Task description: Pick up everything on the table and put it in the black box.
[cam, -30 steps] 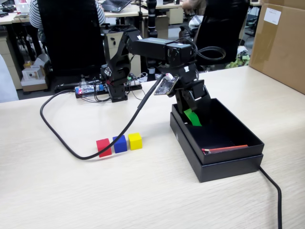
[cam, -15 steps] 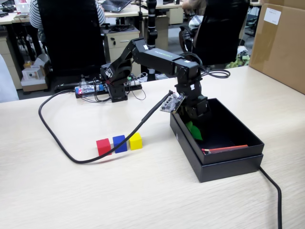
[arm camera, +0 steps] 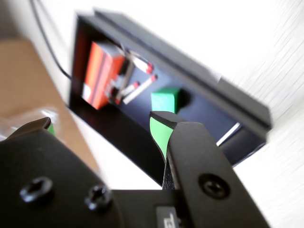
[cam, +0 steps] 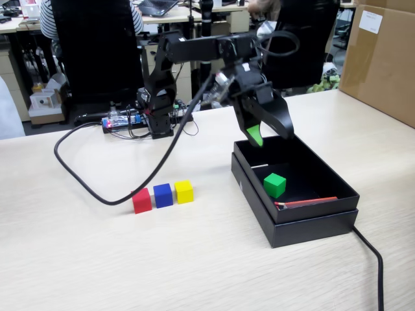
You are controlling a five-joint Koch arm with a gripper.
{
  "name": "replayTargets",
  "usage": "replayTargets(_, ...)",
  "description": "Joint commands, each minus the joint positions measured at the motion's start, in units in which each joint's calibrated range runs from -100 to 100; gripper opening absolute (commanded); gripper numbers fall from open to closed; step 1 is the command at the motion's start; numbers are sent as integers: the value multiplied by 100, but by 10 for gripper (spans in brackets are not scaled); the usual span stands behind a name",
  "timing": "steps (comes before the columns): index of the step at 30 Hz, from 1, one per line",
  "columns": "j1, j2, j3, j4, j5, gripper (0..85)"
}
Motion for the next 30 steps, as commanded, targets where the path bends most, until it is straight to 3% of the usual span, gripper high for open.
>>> replayTargets(1,-274,-1299,-191,-3,-190,419)
replayTargets(5,-835,-2286,-1324,-3,-425,467)
replayTargets(14,-1734,-2641,-2865,-3,-904,468)
replayTargets(30,-2144,-530,-2811,40,-1050,481)
